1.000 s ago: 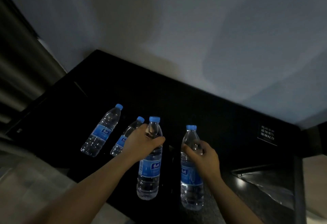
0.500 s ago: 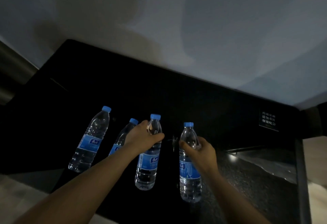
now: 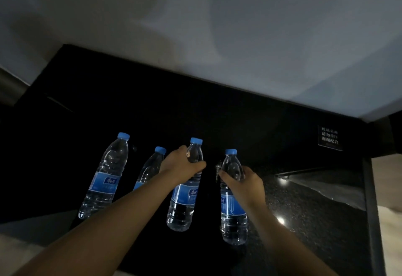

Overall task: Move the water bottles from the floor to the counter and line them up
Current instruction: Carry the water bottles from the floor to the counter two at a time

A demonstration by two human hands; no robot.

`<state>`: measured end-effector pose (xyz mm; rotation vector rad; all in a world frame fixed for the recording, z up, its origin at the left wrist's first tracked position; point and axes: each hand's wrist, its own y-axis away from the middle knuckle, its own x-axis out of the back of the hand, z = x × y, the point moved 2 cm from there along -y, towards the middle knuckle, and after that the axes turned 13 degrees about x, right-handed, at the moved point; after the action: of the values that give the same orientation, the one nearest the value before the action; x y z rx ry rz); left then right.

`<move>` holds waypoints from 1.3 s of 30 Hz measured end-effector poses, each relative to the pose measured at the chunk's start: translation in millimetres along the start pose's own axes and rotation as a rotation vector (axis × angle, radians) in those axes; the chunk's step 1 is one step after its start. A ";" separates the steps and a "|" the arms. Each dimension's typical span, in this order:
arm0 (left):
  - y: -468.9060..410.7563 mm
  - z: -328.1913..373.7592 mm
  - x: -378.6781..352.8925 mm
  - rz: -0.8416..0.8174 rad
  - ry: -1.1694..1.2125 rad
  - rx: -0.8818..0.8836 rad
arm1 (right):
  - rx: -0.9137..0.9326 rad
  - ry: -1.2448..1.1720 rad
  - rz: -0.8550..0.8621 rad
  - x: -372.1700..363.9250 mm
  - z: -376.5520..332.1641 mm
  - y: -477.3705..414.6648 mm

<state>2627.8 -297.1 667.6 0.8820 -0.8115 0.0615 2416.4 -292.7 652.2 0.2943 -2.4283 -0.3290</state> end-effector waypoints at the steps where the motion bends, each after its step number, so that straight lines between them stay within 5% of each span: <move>1: -1.6 0.5 -0.9 -0.002 0.000 0.006 | -0.004 0.020 0.004 -0.1 1.5 -0.7; 30: 5.6 5.8 -1.5 -0.009 -0.020 0.096 | -0.057 0.230 -0.098 5.2 11.5 8.2; 39: 52.9 7.7 30.0 -0.032 -0.144 -0.179 | 0.155 0.473 -0.120 43.2 -14.2 41.6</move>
<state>2625.0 -276.1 725.0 0.7357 -0.9219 -0.1026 2387.6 -268.4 700.9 0.5246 -1.9745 -0.1048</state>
